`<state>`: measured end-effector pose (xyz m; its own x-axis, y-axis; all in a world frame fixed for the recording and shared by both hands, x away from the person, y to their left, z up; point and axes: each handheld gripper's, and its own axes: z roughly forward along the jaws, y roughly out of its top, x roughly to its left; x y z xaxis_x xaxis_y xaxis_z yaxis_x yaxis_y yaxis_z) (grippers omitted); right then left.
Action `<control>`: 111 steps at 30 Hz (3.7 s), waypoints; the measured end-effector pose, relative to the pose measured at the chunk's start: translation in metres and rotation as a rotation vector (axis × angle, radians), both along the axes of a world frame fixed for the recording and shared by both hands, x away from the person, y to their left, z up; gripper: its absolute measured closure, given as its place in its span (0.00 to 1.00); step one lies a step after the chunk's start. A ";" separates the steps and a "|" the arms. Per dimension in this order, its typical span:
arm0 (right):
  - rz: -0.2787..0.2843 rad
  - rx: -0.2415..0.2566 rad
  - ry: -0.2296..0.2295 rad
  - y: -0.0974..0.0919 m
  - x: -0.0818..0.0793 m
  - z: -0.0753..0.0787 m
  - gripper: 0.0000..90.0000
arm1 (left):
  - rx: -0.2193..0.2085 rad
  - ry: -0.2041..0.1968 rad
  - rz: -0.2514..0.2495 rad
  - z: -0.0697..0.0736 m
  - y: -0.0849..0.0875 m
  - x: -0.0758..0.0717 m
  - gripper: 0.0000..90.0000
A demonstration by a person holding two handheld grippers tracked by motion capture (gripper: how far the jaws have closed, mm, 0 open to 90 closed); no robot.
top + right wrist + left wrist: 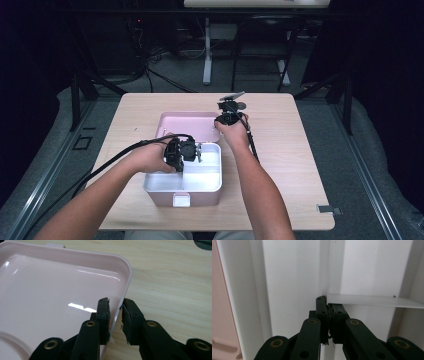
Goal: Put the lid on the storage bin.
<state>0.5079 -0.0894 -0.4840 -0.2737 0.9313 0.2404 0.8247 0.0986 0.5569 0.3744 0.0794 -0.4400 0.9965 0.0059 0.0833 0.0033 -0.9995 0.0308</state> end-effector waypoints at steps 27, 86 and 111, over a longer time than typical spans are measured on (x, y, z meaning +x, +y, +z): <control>-0.029 0.090 -0.068 -0.009 -0.017 0.046 0.95 | -0.019 0.011 0.004 0.000 0.002 0.001 0.97; 0.152 0.033 -0.405 -0.019 -0.115 0.092 0.97 | -0.568 -0.185 0.441 0.022 0.153 -0.041 0.79; 0.146 0.051 -0.422 -0.020 -0.118 0.090 0.97 | -0.969 -0.423 0.745 0.041 0.192 -0.012 0.70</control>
